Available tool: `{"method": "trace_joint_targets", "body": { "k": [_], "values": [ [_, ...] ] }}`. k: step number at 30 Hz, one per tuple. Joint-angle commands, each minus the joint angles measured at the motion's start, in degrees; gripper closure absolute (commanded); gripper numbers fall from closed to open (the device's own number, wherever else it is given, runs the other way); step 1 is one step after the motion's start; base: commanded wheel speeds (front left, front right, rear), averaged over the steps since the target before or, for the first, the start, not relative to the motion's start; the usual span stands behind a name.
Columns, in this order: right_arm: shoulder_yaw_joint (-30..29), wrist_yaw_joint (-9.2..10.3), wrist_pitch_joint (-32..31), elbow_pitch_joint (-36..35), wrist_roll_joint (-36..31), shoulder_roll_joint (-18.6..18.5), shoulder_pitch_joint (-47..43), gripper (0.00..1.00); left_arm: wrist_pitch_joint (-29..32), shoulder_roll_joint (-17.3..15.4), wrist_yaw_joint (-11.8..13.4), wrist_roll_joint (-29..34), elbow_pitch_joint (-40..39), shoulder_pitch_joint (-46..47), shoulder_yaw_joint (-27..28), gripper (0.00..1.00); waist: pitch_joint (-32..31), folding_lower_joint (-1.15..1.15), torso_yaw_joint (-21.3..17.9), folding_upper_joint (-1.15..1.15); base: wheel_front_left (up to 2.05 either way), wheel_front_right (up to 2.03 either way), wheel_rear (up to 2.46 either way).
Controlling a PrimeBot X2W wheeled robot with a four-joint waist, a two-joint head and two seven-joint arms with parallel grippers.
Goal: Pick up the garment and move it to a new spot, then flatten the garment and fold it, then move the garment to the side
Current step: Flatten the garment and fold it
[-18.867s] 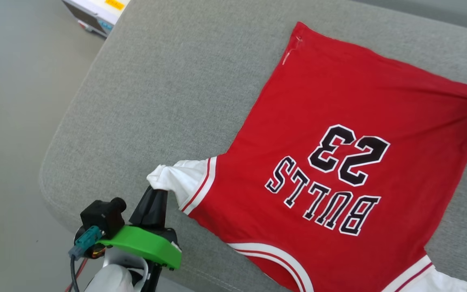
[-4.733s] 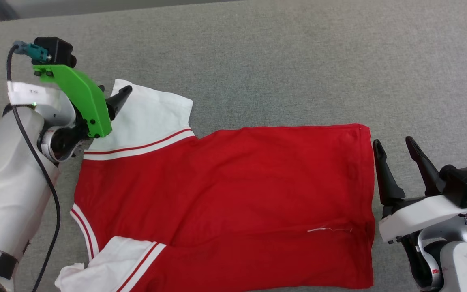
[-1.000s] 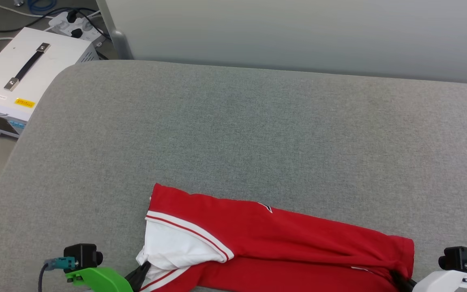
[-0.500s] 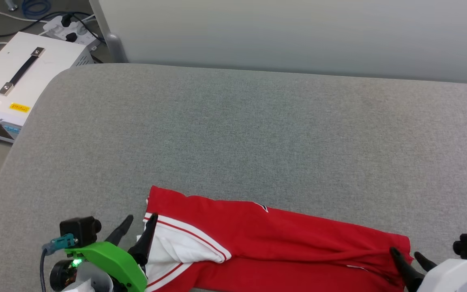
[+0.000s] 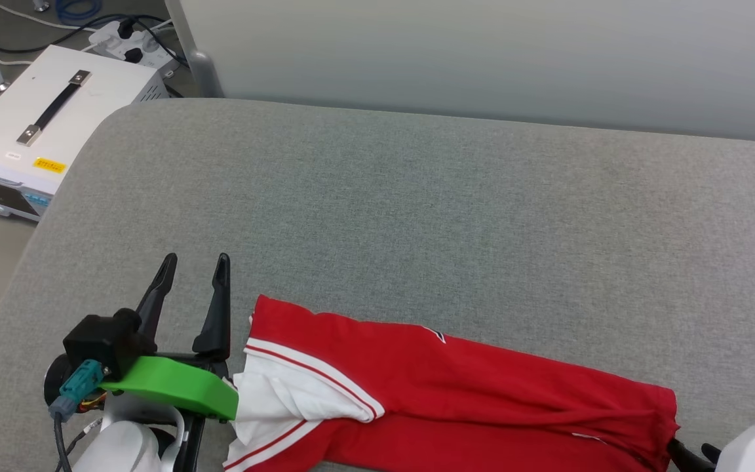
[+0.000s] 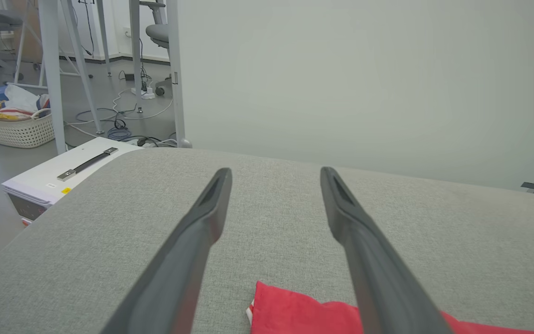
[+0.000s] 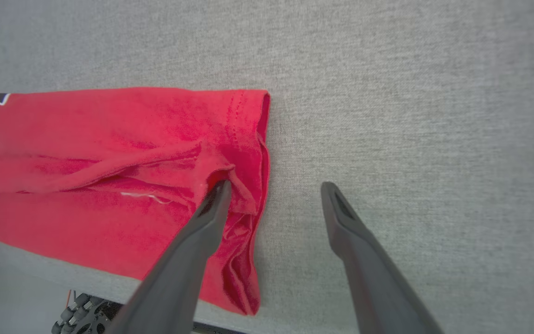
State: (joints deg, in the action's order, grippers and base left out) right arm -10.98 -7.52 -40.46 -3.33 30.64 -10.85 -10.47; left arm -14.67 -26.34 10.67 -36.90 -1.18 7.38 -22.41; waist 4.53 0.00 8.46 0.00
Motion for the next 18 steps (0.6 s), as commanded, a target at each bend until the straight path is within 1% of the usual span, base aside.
{"method": "trace_joint_targets", "body": {
  "k": [1,3,7,12,14,15,16,17,18],
  "values": [
    [0.53,0.03,-0.4,0.5,0.3,0.34,0.43,0.0,-0.31,0.78,0.31,1.87,-0.73,-0.95,0.79,0.0,0.52,0.0,0.72,0.0,0.0,0.0,0.0],
    [1.46,0.03,-0.34,1.4,0.59,0.83,0.86,0.0,-0.31,1.89,0.31,4.49,-1.85,-1.81,2.07,0.0,0.98,0.0,1.35,0.0,0.0,0.0,0.0],
    [2.88,0.03,0.29,3.57,1.07,1.46,1.49,0.0,-0.32,3.62,0.01,7.53,-2.85,-3.17,3.56,0.0,1.69,0.0,2.34,0.0,0.0,0.0,0.0],
    [3.79,0.03,0.46,6.25,1.73,1.91,2.01,0.0,-0.32,5.36,-0.66,9.19,-2.77,-4.69,5.04,0.0,2.37,0.0,2.99,0.0,0.0,0.0,0.0],
    [4.24,0.03,-0.42,7.58,1.8,1.77,2.1,0.0,-0.32,5.88,-0.95,9.64,-2.39,-5.08,5.51,0.0,2.59,0.0,3.09,0.0,0.0,0.0,0.0],
    [4.48,0.03,-1.2,8.28,1.86,1.86,2.11,0.02,-0.32,6.14,-1.15,9.91,-2.25,-5.15,5.73,0.0,2.7,0.0,3.1,0.0,0.0,0.0,0.0],
    [4.72,0.03,-1.85,8.72,2.0,1.97,2.13,0.51,-0.32,6.36,-1.33,10.1,-2.18,-5.18,5.91,0.0,2.76,0.0,3.12,0.0,0.0,0.0,0.0],
    [4.97,0.03,-2.36,9.05,2.14,2.07,2.2,0.67,-0.32,6.59,-1.51,10.33,-2.0,-5.25,6.08,0.0,2.83,0.0,3.15,0.0,0.0,0.0,0.0],
    [5.15,0.03,-2.63,9.28,2.19,2.11,2.26,0.98,-0.32,6.78,-1.66,10.51,-1.9,-5.27,6.23,0.0,2.87,0.0,3.16,0.0,0.0,0.0,0.0]
  ]
}}
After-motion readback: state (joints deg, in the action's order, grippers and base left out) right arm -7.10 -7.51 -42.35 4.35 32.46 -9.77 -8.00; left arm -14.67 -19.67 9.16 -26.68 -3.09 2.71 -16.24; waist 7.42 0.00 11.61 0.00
